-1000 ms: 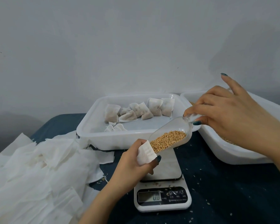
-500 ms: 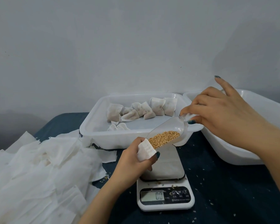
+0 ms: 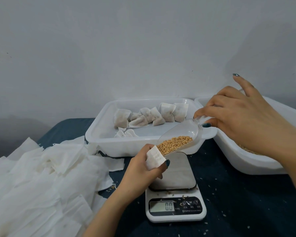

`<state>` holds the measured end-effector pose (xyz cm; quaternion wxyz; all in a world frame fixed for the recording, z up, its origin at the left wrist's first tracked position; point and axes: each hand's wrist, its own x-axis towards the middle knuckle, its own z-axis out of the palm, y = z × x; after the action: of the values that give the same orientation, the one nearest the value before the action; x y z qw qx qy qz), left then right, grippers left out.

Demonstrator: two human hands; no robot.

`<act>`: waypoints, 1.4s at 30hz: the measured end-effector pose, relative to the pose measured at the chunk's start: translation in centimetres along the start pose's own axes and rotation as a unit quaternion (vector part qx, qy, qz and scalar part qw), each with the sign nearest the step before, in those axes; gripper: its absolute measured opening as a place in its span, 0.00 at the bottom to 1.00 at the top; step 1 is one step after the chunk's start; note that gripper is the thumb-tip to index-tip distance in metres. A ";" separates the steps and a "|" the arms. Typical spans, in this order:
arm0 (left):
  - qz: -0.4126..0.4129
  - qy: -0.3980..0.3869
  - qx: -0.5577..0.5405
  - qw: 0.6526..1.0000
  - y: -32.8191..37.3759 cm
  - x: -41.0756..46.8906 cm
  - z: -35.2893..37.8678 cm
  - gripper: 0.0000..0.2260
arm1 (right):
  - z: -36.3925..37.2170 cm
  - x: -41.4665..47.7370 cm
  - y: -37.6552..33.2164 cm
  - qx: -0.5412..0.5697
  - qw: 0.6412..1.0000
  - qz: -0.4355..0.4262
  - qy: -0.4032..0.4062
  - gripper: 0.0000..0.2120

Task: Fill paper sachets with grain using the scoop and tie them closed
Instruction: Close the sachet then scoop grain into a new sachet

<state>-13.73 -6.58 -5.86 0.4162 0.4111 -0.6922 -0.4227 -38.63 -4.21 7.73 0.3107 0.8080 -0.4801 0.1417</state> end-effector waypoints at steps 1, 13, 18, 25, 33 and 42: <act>0.001 0.000 -0.002 1.000 0.0 0.0 0.0 0.10 | 0.0 0.0 0.1 -0.001 1.000 -0.001 0.001 0.14; 0.006 0.008 -0.020 1.000 0.4 -0.1 0.1 0.10 | 0.2 -0.1 0.5 -0.003 0.999 -0.017 0.040 0.13; 0.013 0.009 -0.027 0.999 0.3 -0.1 0.1 0.10 | 0.5 -0.2 0.8 -0.007 0.998 -0.025 0.049 0.12; 0.027 0.010 -0.054 0.998 0.3 -0.2 0.1 0.11 | 1.0 -0.8 1.0 0.012 0.998 -0.011 0.058 0.12; 0.043 0.033 -0.087 0.995 0.6 -0.1 -0.2 0.11 | 3.3 -3.6 1.5 0.139 0.987 0.083 0.022 0.11; 0.048 0.050 -0.215 0.974 1.1 0.0 -0.7 0.19 | 5.6 -4.6 -0.1 0.479 0.834 0.274 -0.011 0.18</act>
<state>-13.33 -6.42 -4.65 0.5490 0.2992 -0.5823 -0.5197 -41.22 -4.60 0.97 -0.1724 0.6924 -0.5572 0.4247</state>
